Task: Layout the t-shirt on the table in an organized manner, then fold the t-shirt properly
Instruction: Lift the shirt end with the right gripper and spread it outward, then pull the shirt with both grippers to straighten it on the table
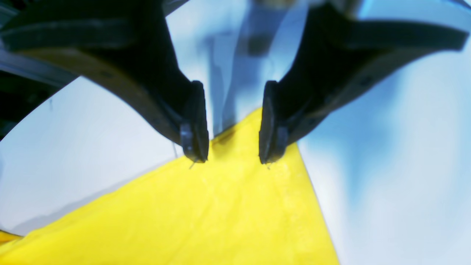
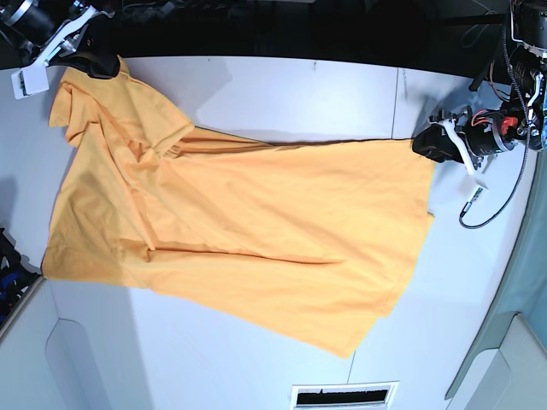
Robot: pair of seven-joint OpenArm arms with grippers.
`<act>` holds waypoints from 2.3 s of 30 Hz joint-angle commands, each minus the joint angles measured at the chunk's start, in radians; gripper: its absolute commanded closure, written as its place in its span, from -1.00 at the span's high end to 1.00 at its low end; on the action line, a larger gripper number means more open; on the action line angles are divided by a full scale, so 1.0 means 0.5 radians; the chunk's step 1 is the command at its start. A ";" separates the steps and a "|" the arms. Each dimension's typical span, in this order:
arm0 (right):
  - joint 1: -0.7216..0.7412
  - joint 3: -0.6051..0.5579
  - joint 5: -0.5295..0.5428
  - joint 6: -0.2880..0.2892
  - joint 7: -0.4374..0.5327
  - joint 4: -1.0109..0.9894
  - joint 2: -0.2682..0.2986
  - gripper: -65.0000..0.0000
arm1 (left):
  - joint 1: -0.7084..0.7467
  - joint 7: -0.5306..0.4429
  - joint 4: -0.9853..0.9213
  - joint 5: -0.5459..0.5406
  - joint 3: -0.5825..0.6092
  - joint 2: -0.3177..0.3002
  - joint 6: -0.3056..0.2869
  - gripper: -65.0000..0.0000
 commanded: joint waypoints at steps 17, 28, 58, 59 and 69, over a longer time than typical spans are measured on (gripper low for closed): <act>0.985 -0.018 -0.718 -0.382 0.543 -0.448 0.014 -0.61 | -0.004 0.040 0.013 0.063 -0.008 -0.084 0.011 -0.16; 1.591 -0.262 -0.942 -0.267 0.849 -1.833 0.176 -1.00 | 0.005 0.063 0.013 0.122 -0.008 -0.116 0.012 -0.16; 1.979 -0.262 -0.613 -0.028 0.438 -2.435 0.171 -1.00 | 0.000 -0.044 0.013 0.301 -0.008 -0.436 0.244 -0.16; 1.955 -0.262 -0.682 -0.031 0.497 -2.435 0.172 -1.00 | -0.014 -0.043 0.013 0.302 -0.008 -0.446 0.244 -0.16; 2.095 -0.262 -1.135 -0.140 0.947 -2.435 0.317 -1.00 | -0.071 -0.021 0.013 0.301 -0.008 -0.454 0.244 -0.16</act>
